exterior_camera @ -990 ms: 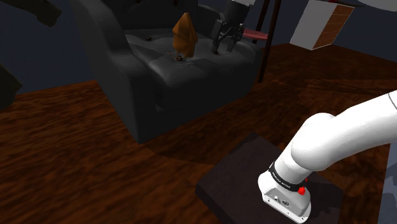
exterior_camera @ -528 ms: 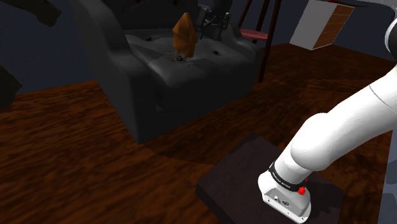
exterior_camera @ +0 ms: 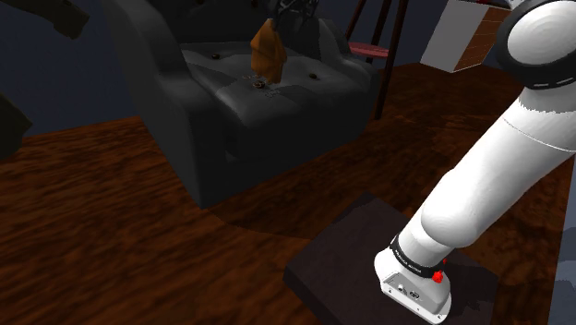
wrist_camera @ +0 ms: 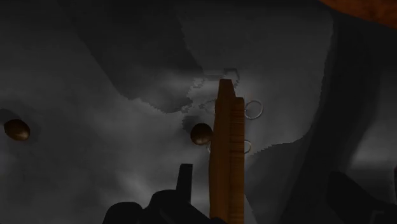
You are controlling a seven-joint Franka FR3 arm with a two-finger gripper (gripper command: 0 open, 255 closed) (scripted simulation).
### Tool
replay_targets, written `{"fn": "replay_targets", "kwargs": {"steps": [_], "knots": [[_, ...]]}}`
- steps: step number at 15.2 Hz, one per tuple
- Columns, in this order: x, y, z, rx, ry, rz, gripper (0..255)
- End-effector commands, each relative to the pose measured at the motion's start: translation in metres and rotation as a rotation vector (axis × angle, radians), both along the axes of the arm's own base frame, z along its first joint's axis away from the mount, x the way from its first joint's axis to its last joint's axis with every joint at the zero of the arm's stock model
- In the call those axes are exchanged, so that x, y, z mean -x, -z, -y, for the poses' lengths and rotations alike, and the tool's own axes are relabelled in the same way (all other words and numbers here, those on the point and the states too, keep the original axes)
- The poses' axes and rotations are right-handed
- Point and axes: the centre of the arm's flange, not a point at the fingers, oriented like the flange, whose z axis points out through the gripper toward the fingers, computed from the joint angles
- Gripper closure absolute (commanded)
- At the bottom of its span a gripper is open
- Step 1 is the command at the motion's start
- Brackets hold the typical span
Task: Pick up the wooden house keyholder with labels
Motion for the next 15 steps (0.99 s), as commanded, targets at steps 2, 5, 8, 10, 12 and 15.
{"fn": "replay_targets", "kwargs": {"steps": [2, 5, 8, 10, 12, 15], "knots": [[-0.030, -0.018, 0.004, 0.007, 0.008, 0.047, 0], [-0.057, -0.035, 0.009, 0.014, 0.016, 0.092, 0], [-0.069, -0.038, 0.012, 0.017, 0.020, 0.112, 0], [-0.069, -0.027, 0.012, 0.017, 0.020, 0.112, 0], [-0.069, -0.017, 0.012, 0.017, 0.020, 0.112, 0], [-0.069, -0.003, 0.012, 0.017, 0.020, 0.112, 0]]}}
